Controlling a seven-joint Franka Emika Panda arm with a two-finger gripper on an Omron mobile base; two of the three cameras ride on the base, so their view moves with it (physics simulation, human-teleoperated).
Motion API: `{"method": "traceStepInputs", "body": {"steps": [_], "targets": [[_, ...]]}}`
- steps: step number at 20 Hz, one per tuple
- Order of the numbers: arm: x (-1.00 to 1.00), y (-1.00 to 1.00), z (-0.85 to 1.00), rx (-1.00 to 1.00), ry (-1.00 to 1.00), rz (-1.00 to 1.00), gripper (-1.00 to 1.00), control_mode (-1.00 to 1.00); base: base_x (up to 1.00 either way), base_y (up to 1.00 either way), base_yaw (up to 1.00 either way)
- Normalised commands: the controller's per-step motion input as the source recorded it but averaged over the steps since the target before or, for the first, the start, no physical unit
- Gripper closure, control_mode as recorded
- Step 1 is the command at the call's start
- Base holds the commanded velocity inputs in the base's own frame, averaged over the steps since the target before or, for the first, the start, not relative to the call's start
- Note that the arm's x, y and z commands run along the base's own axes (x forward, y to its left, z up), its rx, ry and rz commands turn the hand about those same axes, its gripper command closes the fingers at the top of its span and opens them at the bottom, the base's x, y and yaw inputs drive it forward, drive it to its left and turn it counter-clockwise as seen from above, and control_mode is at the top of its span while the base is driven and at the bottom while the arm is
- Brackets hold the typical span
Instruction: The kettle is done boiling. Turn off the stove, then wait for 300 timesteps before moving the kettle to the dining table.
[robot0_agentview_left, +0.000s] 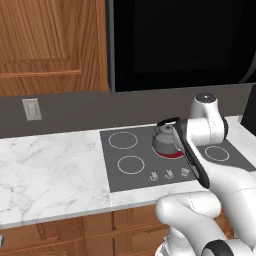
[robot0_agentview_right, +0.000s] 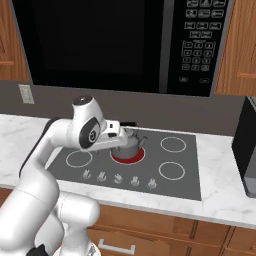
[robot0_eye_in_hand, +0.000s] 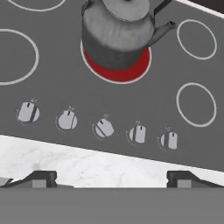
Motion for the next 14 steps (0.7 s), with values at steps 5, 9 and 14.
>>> {"method": "traceStepInputs", "body": {"steps": [5, 9, 14], "targets": [[-0.03, 0.00, -0.13, 0.01, 0.00, 0.08, -1.00, -1.00, 0.00, 0.00, 0.00], [0.00, 0.00, -0.11, 0.01, 0.00, 0.07, -1.00, -1.00, 0.00, 0.00, 0.00], [0.00, 0.00, -0.14, 0.00, 0.00, 0.04, -1.00, -1.00, 0.00, 0.00, 0.00]]}}
